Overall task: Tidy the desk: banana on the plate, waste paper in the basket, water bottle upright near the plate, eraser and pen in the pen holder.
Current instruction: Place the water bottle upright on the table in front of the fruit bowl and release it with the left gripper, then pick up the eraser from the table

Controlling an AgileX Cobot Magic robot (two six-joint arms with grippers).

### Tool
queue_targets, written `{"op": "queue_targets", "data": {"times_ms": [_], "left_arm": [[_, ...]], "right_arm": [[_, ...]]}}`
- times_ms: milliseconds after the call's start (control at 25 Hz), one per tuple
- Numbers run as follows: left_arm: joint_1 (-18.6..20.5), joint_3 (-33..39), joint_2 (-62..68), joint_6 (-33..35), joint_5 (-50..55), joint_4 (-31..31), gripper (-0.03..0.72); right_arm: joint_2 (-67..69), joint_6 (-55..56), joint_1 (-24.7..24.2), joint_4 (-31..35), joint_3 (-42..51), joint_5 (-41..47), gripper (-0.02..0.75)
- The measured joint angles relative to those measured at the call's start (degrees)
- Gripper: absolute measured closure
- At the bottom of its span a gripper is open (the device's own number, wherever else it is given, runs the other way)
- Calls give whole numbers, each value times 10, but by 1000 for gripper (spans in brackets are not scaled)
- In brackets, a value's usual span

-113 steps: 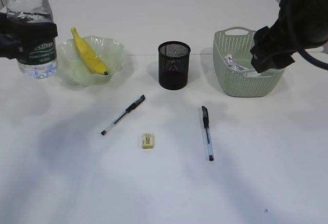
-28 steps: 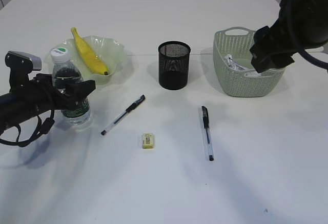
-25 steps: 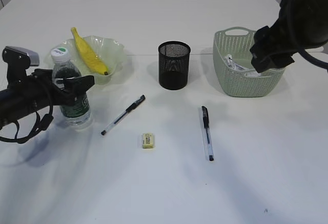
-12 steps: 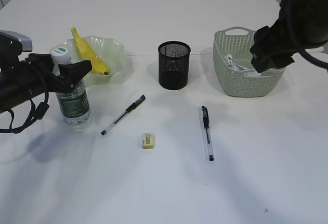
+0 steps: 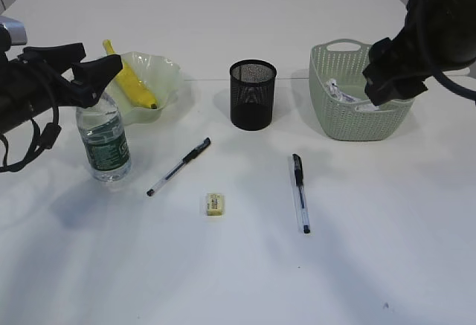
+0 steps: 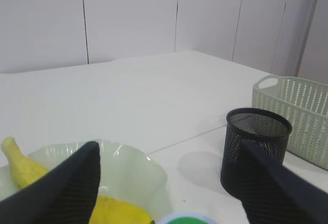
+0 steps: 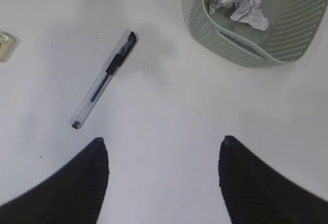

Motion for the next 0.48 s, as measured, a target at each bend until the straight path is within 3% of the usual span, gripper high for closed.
{"op": "queue_targets", "data": {"times_ms": [280, 480], "left_arm": [[0, 0, -54, 0, 4, -53, 99], [25, 0, -99, 0, 50, -88, 99]], "right_arm": [[0, 0, 0, 0, 0, 0, 237], [0, 0, 0, 0, 0, 1, 237]]}}
